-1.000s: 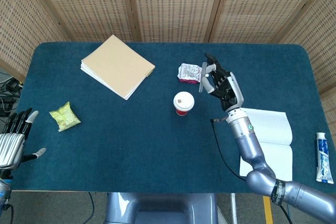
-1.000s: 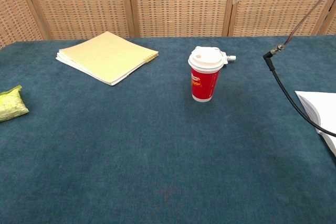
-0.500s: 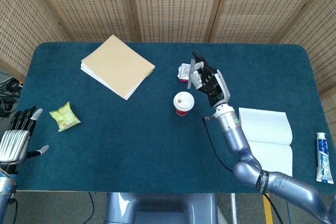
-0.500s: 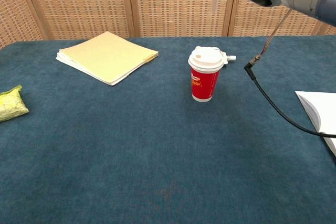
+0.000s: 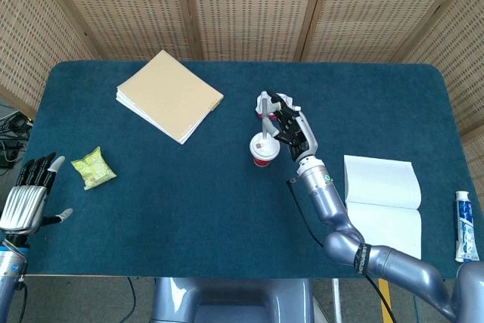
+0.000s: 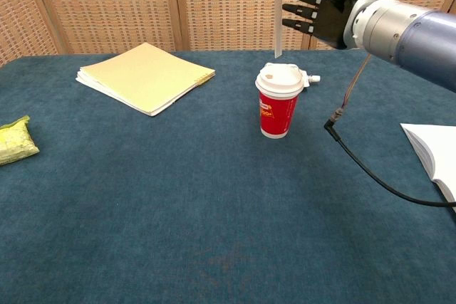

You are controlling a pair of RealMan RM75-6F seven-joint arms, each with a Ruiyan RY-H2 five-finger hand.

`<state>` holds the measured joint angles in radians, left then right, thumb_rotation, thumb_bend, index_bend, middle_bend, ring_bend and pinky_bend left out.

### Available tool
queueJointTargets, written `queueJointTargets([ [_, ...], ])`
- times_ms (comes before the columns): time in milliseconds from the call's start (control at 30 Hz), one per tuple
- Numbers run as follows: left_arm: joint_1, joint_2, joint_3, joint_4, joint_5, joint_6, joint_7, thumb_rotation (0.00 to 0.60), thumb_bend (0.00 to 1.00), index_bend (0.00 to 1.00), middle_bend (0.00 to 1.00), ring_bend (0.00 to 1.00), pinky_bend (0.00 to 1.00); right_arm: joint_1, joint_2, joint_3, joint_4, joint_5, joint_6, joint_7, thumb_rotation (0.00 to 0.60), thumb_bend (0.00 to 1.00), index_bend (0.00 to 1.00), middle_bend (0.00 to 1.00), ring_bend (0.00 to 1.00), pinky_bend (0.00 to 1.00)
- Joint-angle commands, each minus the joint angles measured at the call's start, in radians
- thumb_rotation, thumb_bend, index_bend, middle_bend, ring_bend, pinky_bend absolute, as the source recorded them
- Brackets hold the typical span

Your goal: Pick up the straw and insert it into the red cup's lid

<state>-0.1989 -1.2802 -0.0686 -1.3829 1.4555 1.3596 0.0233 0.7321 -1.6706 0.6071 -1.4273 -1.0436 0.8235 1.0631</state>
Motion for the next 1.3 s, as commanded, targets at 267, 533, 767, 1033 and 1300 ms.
queueJointTargets([
  [267, -0.004, -0.002, 0.000, 0.001, -0.005, -0.003, 0.002, 0.600, 0.05, 0.00, 0.00, 0.00, 0.00, 0.002, -0.026, -0.012, 0.024, -0.008, -0.009, 0.015, 0.600, 0.60, 0.61, 0.18, 0.00, 0.00],
  [533, -0.004, -0.002, 0.002, 0.002, -0.004, 0.001, 0.001, 0.600, 0.05, 0.00, 0.00, 0.00, 0.00, 0.003, -0.037, -0.013, 0.027, -0.014, -0.009, 0.013, 0.600, 0.60, 0.61, 0.18, 0.00, 0.00],
  [767, -0.002, 0.000, 0.004, 0.002, -0.006, 0.004, -0.003, 0.600, 0.05, 0.00, 0.00, 0.00, 0.00, 0.004, -0.043, -0.012, 0.040, -0.010, -0.018, 0.013, 0.600, 0.60, 0.61, 0.18, 0.00, 0.00],
  [1033, -0.005, -0.001, 0.007, 0.000, -0.004, 0.004, 0.004, 0.600, 0.05, 0.00, 0.00, 0.00, 0.00, 0.005, -0.042, -0.007, 0.044, -0.011, -0.026, 0.013, 0.600, 0.60, 0.61, 0.18, 0.00, 0.00],
  [1300, -0.006, -0.001, 0.011, -0.003, -0.003, 0.001, 0.012, 0.600, 0.05, 0.00, 0.00, 0.00, 0.00, 0.007, -0.051, -0.010, 0.062, -0.009, -0.042, 0.017, 0.600, 0.60, 0.61, 0.18, 0.00, 0.00],
])
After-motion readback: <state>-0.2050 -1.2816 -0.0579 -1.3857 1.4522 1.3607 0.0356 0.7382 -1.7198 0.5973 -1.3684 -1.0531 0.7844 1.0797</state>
